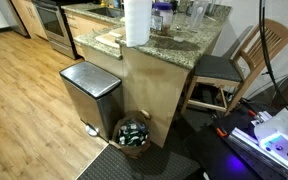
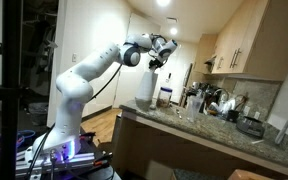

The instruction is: Move the bottle from the top of the container to the top of the paper towel roll

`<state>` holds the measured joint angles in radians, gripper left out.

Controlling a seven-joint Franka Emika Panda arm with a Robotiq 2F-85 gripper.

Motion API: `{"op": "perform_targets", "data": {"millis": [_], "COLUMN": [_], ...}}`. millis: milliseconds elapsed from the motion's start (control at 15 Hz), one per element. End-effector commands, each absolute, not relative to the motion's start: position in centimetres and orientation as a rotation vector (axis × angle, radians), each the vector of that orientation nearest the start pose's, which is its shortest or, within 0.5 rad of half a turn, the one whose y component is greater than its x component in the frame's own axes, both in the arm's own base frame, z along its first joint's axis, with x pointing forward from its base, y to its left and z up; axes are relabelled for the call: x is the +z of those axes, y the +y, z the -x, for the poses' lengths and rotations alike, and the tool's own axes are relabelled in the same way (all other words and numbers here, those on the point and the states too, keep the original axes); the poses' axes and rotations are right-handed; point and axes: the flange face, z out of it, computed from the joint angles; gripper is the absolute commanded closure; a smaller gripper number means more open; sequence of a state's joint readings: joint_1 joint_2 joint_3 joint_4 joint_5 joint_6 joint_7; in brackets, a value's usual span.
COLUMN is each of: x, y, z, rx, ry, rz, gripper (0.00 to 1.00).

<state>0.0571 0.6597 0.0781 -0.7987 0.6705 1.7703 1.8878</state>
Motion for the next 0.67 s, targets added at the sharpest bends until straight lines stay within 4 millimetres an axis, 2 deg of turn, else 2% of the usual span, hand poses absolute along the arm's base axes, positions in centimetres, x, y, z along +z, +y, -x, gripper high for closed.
{"op": "perform_targets", "data": {"millis": [0,200,533,600], "x": [60.9,62.4,67.2,65.4], "y": [13.7,13.7,12.6,13.5], "z": [-72.5,-71.8,-70.6,-71.3], "rx": [0.609,0.641,0.531,0.571], "ry": [2.007,2.008,1.984,1.97], "rz": [1.506,1.492,1.414,1.453], "gripper": [0.02,0.0,0.0,0.0]}}
